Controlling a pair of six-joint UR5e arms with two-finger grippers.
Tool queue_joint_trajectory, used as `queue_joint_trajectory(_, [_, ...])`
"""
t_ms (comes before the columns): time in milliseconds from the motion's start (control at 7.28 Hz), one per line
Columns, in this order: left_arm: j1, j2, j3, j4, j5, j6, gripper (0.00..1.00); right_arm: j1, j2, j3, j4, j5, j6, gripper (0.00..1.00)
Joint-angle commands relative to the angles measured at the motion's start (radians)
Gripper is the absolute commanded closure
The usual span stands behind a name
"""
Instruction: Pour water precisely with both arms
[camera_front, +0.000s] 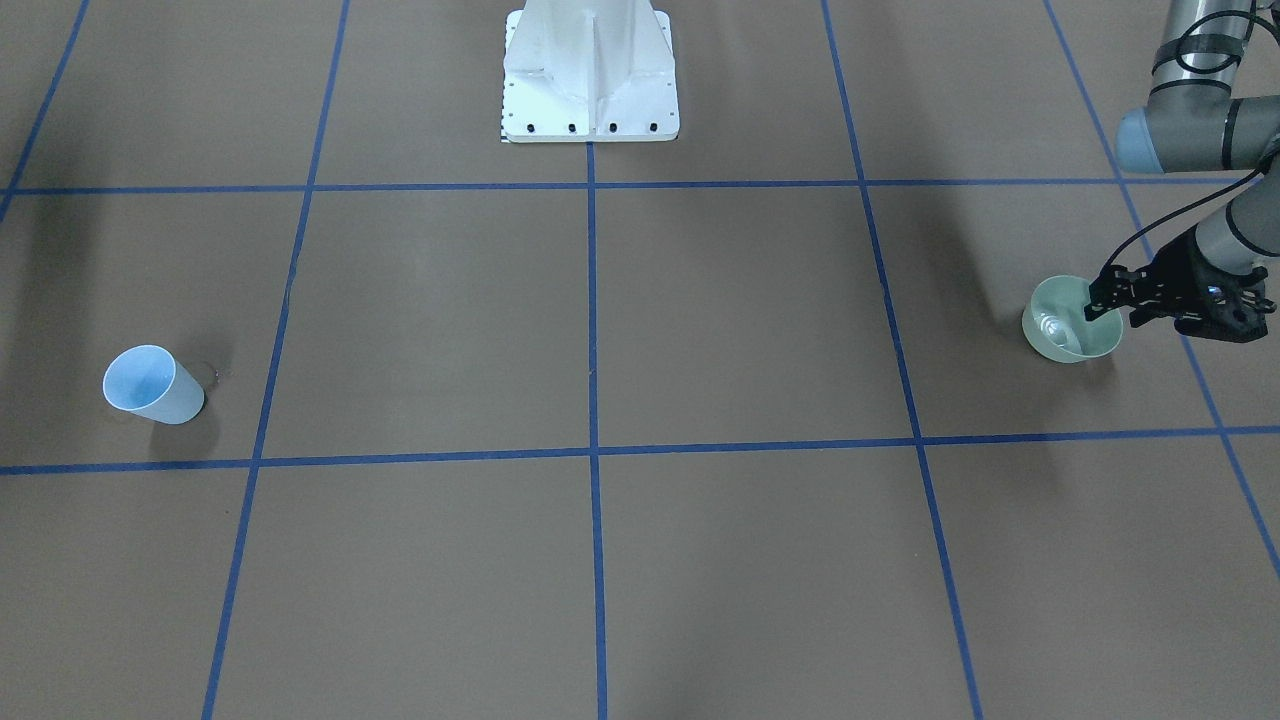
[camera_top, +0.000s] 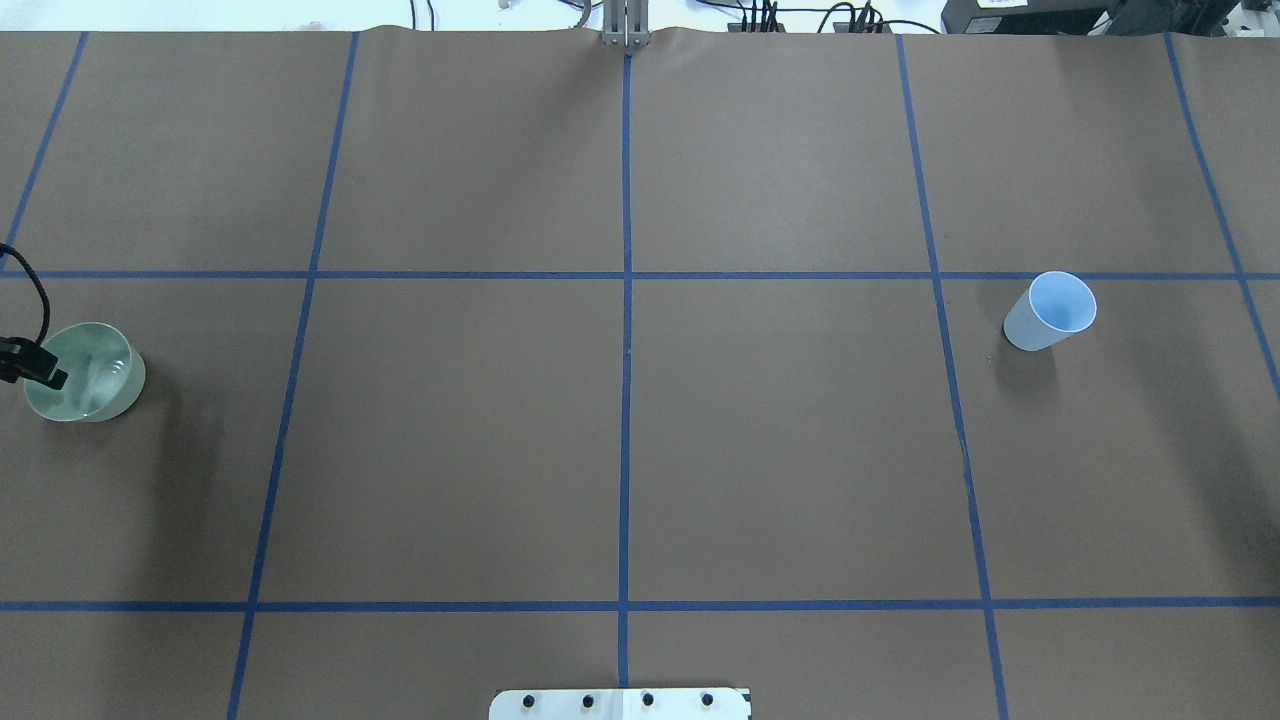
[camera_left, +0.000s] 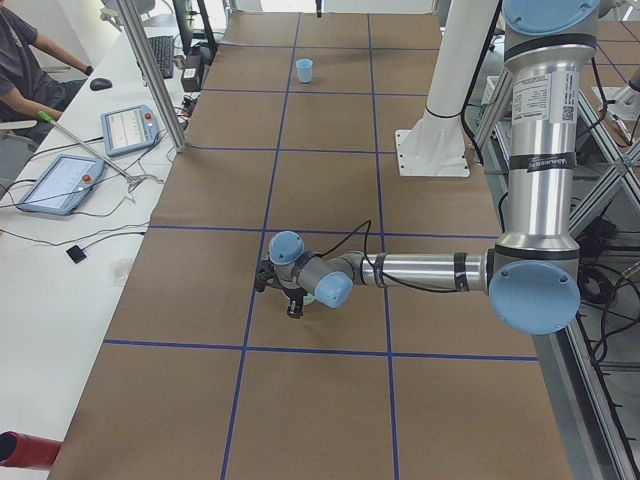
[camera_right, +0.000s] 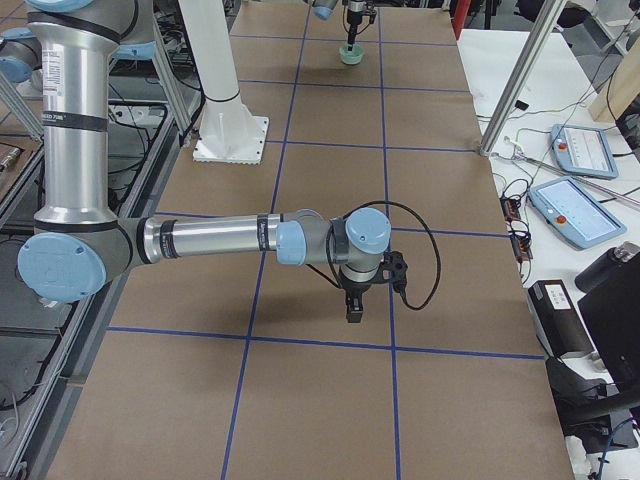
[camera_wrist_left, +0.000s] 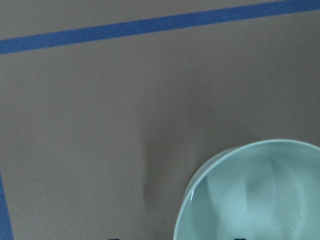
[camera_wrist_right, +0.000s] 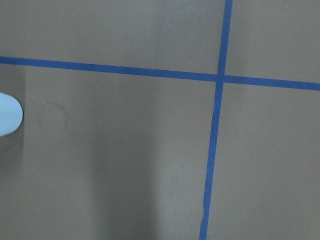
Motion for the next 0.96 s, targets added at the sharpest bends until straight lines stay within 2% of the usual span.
queue_joint_trajectory(0, [0.000, -0.003, 0.003, 0.001, -0.001, -0.003, 1.00, 0.000, 0.002, 0.001, 0.000, 0.000, 0.000, 0.00])
queue_joint_trajectory(137, [0.000, -0.027, -0.017, 0.004, -0.016, -0.027, 1.00, 0.000, 0.003, 0.001, 0.000, 0.000, 0.002, 0.00])
queue_joint_trajectory(275, [0.000, -0.064, -0.044, 0.010, -0.111, -0.138, 1.00, 0.000, 0.005, 0.001, 0.000, 0.000, 0.002, 0.00])
queue_joint_trajectory(412, [0.000, -0.106, -0.093, 0.012, -0.130, -0.268, 1.00, 0.000, 0.005, 0.002, 0.000, 0.000, 0.000, 0.00])
queue_joint_trajectory(549, [0.023, -0.147, -0.138, 0.012, -0.133, -0.374, 1.00, 0.000, 0.006, 0.002, 0.000, 0.000, 0.000, 0.00])
queue_joint_trajectory(687, [0.101, -0.202, -0.167, 0.013, -0.121, -0.488, 1.00, 0.000, 0.008, 0.004, 0.002, 0.000, 0.000, 0.00])
queue_joint_trajectory(824, [0.165, -0.300, -0.166, 0.018, -0.098, -0.626, 1.00, 0.000, 0.008, 0.007, 0.002, 0.000, 0.000, 0.00])
